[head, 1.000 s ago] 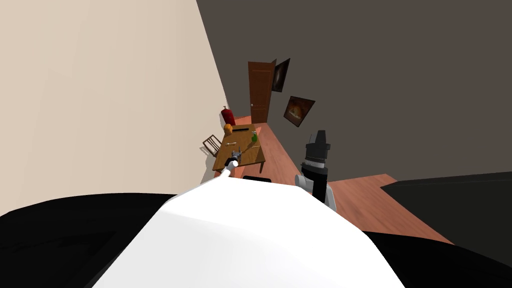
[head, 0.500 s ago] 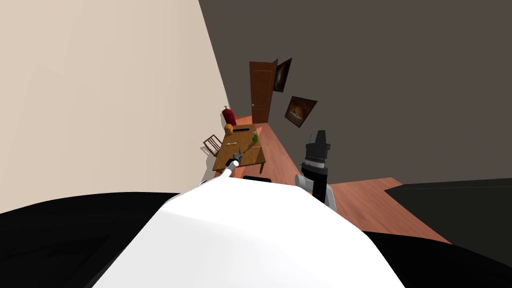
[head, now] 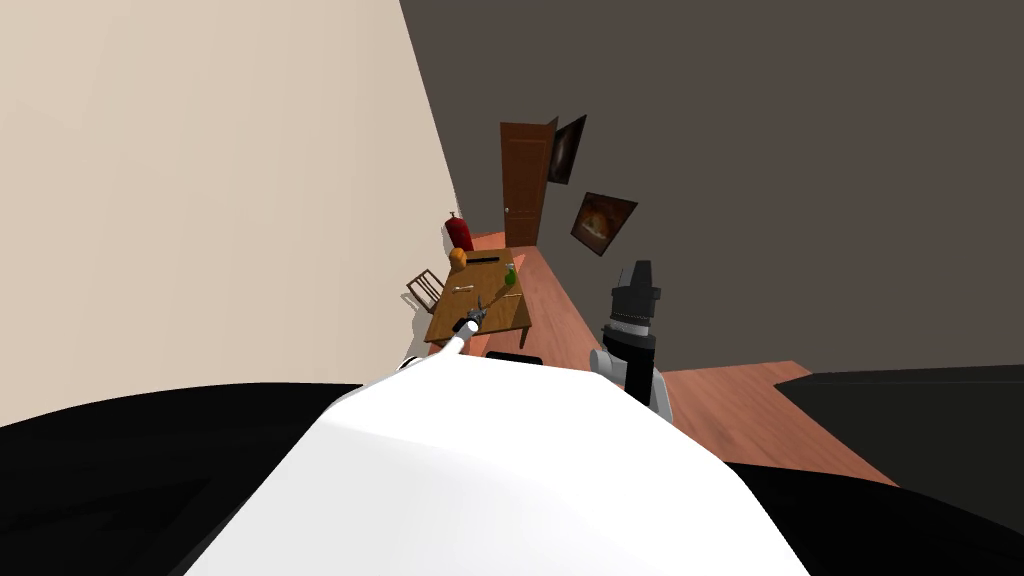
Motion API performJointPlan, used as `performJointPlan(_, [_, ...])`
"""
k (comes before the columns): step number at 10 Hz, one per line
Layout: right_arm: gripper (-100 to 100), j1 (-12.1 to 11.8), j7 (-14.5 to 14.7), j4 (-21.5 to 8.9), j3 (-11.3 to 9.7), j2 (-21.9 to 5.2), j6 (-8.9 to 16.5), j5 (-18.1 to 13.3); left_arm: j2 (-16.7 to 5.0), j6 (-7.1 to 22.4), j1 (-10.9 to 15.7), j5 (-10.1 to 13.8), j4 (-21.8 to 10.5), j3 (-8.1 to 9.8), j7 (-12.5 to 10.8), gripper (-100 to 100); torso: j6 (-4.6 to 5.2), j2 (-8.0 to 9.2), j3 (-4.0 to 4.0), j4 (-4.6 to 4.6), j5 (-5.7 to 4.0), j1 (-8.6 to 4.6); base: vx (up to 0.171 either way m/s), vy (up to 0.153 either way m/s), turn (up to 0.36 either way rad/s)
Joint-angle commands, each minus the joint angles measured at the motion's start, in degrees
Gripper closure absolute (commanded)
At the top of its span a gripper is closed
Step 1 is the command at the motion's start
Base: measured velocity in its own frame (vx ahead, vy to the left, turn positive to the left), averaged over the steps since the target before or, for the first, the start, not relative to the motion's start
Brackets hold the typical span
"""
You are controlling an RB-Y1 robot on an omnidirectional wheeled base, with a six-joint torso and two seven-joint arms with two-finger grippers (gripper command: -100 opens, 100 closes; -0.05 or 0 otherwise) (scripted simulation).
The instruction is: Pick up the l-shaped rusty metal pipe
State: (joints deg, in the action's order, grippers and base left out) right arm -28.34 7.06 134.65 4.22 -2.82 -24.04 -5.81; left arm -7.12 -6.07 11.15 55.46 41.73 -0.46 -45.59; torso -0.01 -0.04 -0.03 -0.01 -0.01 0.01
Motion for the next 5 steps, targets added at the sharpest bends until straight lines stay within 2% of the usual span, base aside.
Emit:
performJointPlan(1, [0,0.0,0.0,0.0,0.0,0.0,0.0,0.0,0.0,0.0,0.0,0.0,0.0,0.0,0.0,0,0.0,0.0,0.0,0.0,0.0,0.0,0.0,0.0,0.0])
performJointPlan(2, [0,0.0,0.0,0.0,0.0,0.0,0.0,0.0,-0.1,-0.9,0.3,-0.3,-1.1,2.78,-0.1,-100,0.0,0.03,0.02,0.01,0.0,0.01,-0.037,0.032,-0.366])
performJointPlan(3, [0,0.0,0.0,0.0,0.0,0.0,0.0,0.0,-0.3,-1.7,0.6,-0.6,-2.2,5.04,-0.2,-100,0.06,0.17,0.1,0.04,0.02,0.11,-0.076,0.079,-0.472])
performJointPlan(4, [0,0.0,0.0,0.0,0.0,0.0,0.0,0.0,-0.3,-1.7,0.6,-0.6,-2.2,5.56,-0.2,-100,0.05,0.32,0.18,0.07,0.05,0.27,-0.065,0.07,-0.248])
performJointPlan(5, [0,0.0,0.0,0.0,0.0,0.0,0.0,0.0,-0.4,-2.6,1.0,-0.9,-3.3,7.9,-0.3,-100,0.0,0.32,0.19,0.07,0.06,0.28,-0.066,0.057,-0.396])
